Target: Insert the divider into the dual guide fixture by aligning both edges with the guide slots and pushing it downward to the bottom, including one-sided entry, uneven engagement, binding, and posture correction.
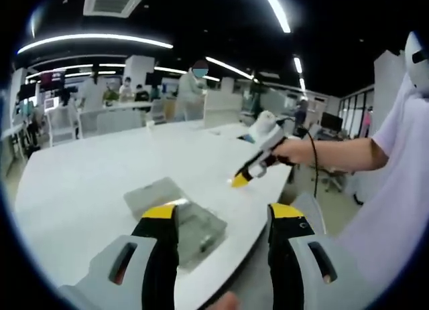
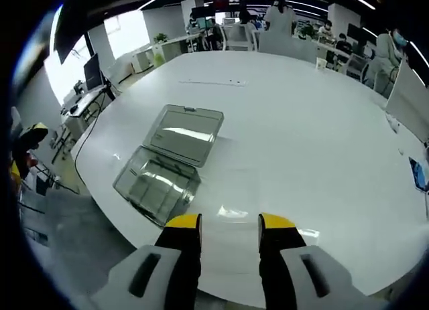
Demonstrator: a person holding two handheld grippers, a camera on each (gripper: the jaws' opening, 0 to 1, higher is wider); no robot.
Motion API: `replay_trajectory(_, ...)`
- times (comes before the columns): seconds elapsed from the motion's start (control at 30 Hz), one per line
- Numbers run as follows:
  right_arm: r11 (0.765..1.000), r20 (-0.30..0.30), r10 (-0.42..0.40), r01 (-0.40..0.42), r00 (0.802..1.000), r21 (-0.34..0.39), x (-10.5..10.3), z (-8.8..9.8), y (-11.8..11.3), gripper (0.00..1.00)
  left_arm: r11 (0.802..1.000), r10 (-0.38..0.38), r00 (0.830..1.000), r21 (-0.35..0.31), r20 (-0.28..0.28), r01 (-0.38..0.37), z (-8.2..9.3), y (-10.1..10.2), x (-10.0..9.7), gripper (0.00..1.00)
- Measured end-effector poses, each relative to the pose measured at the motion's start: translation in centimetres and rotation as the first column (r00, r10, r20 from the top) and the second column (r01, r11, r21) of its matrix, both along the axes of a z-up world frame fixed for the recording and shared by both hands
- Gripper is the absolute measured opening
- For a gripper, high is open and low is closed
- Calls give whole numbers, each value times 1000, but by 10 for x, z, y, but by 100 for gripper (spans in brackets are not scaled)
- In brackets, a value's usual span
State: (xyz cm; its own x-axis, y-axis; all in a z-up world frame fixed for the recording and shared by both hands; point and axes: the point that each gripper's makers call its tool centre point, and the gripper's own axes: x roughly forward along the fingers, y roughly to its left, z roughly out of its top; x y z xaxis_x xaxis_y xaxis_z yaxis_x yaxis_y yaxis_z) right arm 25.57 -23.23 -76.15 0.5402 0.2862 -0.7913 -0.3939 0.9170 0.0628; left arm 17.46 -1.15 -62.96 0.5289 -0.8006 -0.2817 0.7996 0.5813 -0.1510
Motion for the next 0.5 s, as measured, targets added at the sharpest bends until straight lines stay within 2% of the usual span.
replay_trajectory(0.5, 997, 62, 70, -72, 996, 40, -3, 23, 24, 29, 999, 30, 998, 21, -54, -28, -22, 10, 14, 50)
